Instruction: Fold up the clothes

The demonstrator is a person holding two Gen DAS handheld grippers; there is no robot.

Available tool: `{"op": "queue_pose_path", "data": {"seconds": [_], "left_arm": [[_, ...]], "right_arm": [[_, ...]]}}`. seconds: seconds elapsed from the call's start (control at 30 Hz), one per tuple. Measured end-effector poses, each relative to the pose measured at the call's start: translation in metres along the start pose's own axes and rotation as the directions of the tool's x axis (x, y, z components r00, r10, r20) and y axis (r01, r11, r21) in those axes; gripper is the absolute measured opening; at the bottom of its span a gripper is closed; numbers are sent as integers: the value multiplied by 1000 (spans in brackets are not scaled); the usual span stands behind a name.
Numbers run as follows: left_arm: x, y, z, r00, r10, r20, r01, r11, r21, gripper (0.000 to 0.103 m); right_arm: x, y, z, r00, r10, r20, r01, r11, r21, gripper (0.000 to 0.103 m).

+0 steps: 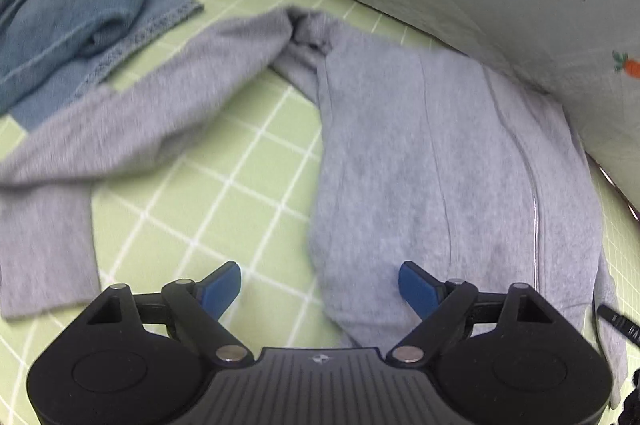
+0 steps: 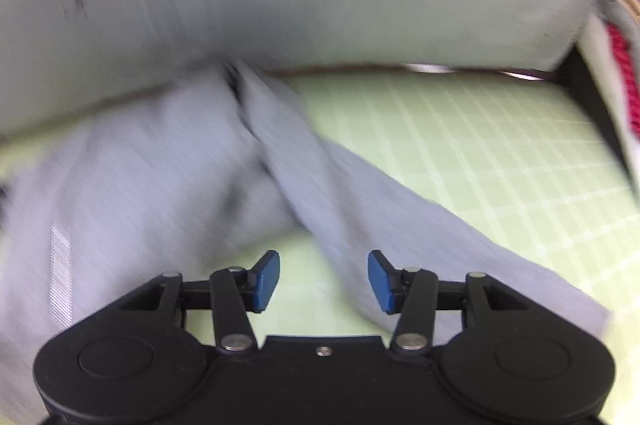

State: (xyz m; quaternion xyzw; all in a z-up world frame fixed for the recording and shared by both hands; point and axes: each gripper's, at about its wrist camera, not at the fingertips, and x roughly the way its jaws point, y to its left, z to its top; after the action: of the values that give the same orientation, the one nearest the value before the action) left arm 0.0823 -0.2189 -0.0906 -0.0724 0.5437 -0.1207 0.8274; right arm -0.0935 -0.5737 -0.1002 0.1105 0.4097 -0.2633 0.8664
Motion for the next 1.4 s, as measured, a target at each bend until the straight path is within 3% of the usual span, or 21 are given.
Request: {"op": "queue_pose_path", "data": {"seconds": [0.2,0.27,0.3,0.33,0.43,0.53,0.57,0.6,0.63,0.7,0.73,0.83,0.9,1.03,1.13,1.27,1.4], "left_arm": [[6,-18,-6,999,28,-15,-27,998,54,88],[9,-24,-8,999,35,-23,-33,997,71,89],[10,-26,-9,999,41,-28,-38,996,76,90],[12,-27,-8,998,48,-34,-46,996,80,91],[16,-30,-11,996,73,-43,-68,994,91,95],[18,-33,-15,993,108,-44,-102,987,126,102],[19,-35,-17,992,122,-44,-115,983,141,103],[20,-37,-18,990,136,-44,-128,980,155,103],[21,-38,-19,988,146,-42,-138,977,165,103],[22,-40,-20,986,159,-39,-150,973,174,103],[22,-40,-20,986,162,-37,-153,973,172,103],[23,-41,-19,985,166,-38,-158,972,173,103],[25,-41,-18,985,168,-41,-158,971,177,103],[26,-41,-15,985,166,-54,-153,969,191,103],[27,-41,-14,984,168,-63,-153,969,195,103],[28,-42,-12,982,174,-68,-157,968,196,103],[29,-42,-11,982,177,-70,-160,967,200,103]], "right_arm": [[17,-42,-19,998,-43,-55,42,999,-12,50],[23,-48,-12,999,-29,-44,29,1000,-13,29],[26,-49,-6,999,-25,-39,24,1000,-17,13],[29,-52,0,999,-30,-30,29,999,-22,7],[39,-73,23,988,-148,33,149,989,-12,6],[49,-103,48,939,-339,54,335,940,65,7],[49,-104,52,933,-357,46,354,933,67,8],[49,-104,57,926,-375,39,372,926,69,14],[48,-103,60,925,-378,37,375,924,72,26],[39,-90,59,954,-293,67,287,954,81,50],[34,-82,57,964,-251,84,244,966,84,54],[30,-54,54,990,-105,90,95,989,111,54],[32,-38,55,996,22,90,-35,989,146,54],[50,-9,62,959,272,78,-283,932,227,54],[65,9,67,919,388,67,-391,881,265,54],[75,32,68,895,445,32,-438,864,249,54],[78,43,68,900,436,8,-428,879,208,55]]}}
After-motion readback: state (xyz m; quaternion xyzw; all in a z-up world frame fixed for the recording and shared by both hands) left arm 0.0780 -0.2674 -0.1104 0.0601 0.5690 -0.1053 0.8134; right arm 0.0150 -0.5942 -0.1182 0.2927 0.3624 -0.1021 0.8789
